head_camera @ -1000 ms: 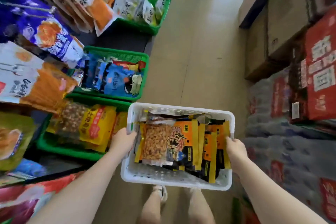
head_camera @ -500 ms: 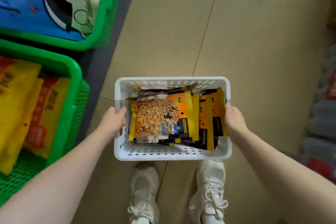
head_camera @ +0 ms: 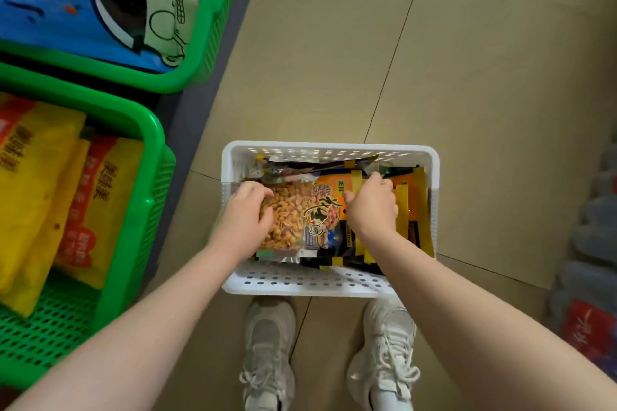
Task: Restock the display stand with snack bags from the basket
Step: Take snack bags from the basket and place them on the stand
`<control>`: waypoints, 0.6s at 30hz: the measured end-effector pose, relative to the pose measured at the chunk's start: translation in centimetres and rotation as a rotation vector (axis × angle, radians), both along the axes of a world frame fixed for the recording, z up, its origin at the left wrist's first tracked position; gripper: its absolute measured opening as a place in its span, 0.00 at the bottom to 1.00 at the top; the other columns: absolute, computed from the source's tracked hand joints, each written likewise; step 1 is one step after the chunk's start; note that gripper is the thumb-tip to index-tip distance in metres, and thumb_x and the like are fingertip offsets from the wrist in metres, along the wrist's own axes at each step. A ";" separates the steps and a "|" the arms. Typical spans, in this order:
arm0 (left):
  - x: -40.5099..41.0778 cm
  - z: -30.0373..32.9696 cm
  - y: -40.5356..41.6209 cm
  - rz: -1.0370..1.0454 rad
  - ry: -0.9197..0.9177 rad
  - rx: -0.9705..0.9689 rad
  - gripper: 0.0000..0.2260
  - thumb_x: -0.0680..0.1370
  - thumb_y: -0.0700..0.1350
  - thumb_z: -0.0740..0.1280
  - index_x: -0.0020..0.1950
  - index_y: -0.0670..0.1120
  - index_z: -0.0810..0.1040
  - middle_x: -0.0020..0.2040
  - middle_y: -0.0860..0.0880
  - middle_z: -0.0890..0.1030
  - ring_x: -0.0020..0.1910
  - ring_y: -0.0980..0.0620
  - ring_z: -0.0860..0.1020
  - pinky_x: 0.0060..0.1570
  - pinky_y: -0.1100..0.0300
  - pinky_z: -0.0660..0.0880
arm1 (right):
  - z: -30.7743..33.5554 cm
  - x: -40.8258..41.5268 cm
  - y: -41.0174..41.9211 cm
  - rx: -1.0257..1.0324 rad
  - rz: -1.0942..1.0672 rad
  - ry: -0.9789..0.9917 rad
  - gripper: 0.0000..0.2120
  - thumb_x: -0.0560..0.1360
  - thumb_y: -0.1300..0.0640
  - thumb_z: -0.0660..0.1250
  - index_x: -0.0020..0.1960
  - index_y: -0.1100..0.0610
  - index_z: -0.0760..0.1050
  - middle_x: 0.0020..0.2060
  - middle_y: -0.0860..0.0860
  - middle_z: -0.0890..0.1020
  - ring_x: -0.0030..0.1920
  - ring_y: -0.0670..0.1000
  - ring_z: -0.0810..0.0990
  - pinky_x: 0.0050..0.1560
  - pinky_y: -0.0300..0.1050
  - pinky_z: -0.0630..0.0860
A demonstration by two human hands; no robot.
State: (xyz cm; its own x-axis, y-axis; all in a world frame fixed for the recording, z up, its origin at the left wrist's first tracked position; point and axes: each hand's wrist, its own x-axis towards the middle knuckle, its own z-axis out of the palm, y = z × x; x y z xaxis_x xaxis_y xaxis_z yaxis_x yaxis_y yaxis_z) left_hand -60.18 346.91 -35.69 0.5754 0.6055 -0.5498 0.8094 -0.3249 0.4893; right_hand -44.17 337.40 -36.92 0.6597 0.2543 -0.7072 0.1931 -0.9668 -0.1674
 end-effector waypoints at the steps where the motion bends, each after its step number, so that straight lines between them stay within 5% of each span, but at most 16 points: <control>1: -0.2 -0.2 -0.3 -0.001 0.022 -0.027 0.13 0.77 0.42 0.61 0.62 0.42 0.71 0.62 0.45 0.71 0.60 0.48 0.72 0.59 0.56 0.68 | -0.5 -0.5 0.1 -0.016 -0.041 0.011 0.24 0.76 0.51 0.64 0.67 0.62 0.63 0.65 0.60 0.72 0.65 0.60 0.70 0.63 0.54 0.68; 5: -0.8 -0.7 -1.2 -0.032 0.112 -0.088 0.27 0.76 0.50 0.65 0.71 0.45 0.59 0.71 0.46 0.63 0.68 0.47 0.66 0.67 0.49 0.66 | -0.2 -2.1 -1.2 0.141 -0.087 0.146 0.11 0.75 0.52 0.66 0.52 0.57 0.72 0.48 0.54 0.80 0.50 0.56 0.78 0.52 0.52 0.74; 8: -0.6 -0.5 -0.8 -0.210 0.087 0.033 0.39 0.72 0.53 0.68 0.75 0.48 0.48 0.76 0.49 0.53 0.74 0.49 0.54 0.72 0.49 0.55 | 1.9 -2.2 -2.9 0.403 0.032 0.284 0.04 0.76 0.59 0.64 0.44 0.58 0.72 0.40 0.53 0.77 0.44 0.58 0.77 0.46 0.52 0.76; 11: 0.3 -0.1 0.2 -0.365 0.084 0.026 0.45 0.68 0.52 0.73 0.75 0.51 0.46 0.75 0.56 0.51 0.75 0.54 0.50 0.72 0.53 0.47 | 4.0 -1.4 -4.3 0.518 0.162 0.515 0.12 0.76 0.63 0.64 0.40 0.46 0.70 0.37 0.44 0.76 0.45 0.56 0.78 0.50 0.54 0.76; 13: 0.5 -0.2 0.7 -0.384 0.107 -0.138 0.34 0.68 0.50 0.73 0.71 0.54 0.62 0.72 0.55 0.63 0.71 0.53 0.63 0.71 0.50 0.61 | 4.7 -0.7 -4.9 0.517 0.179 0.640 0.13 0.75 0.63 0.65 0.40 0.44 0.71 0.37 0.43 0.76 0.44 0.51 0.78 0.52 0.51 0.76; 15: 0.2 0.0 0.8 -0.376 0.153 -0.260 0.13 0.72 0.47 0.70 0.55 0.56 0.75 0.59 0.52 0.79 0.56 0.51 0.76 0.53 0.52 0.75 | 5.0 0.0 -5.0 0.486 0.141 0.660 0.06 0.75 0.60 0.65 0.49 0.51 0.76 0.42 0.45 0.80 0.46 0.48 0.79 0.54 0.47 0.77; 16: -0.1 0.2 0.6 -0.393 0.179 -0.263 0.05 0.73 0.48 0.68 0.48 0.56 0.75 0.51 0.52 0.80 0.49 0.50 0.77 0.45 0.55 0.75 | 5.0 0.4 -4.8 0.470 0.138 0.599 0.07 0.76 0.58 0.65 0.53 0.55 0.76 0.44 0.46 0.81 0.46 0.47 0.80 0.52 0.45 0.77; 18: -0.7 0.8 0.0 -0.462 0.215 -0.192 0.05 0.75 0.53 0.65 0.46 0.52 0.73 0.47 0.51 0.81 0.46 0.49 0.77 0.39 0.57 0.73 | 4.7 0.9 -4.0 0.425 0.189 0.407 0.09 0.78 0.52 0.61 0.47 0.57 0.75 0.36 0.46 0.78 0.36 0.46 0.76 0.38 0.40 0.73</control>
State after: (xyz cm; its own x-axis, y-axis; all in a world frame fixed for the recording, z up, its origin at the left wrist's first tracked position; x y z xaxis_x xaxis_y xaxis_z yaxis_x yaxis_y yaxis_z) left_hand -60.91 346.91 -34.85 0.6201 0.1934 -0.7603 0.6918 -0.5918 0.4137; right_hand -43.28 333.45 -32.21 0.2741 0.6548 -0.7044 0.1939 -0.7550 -0.6264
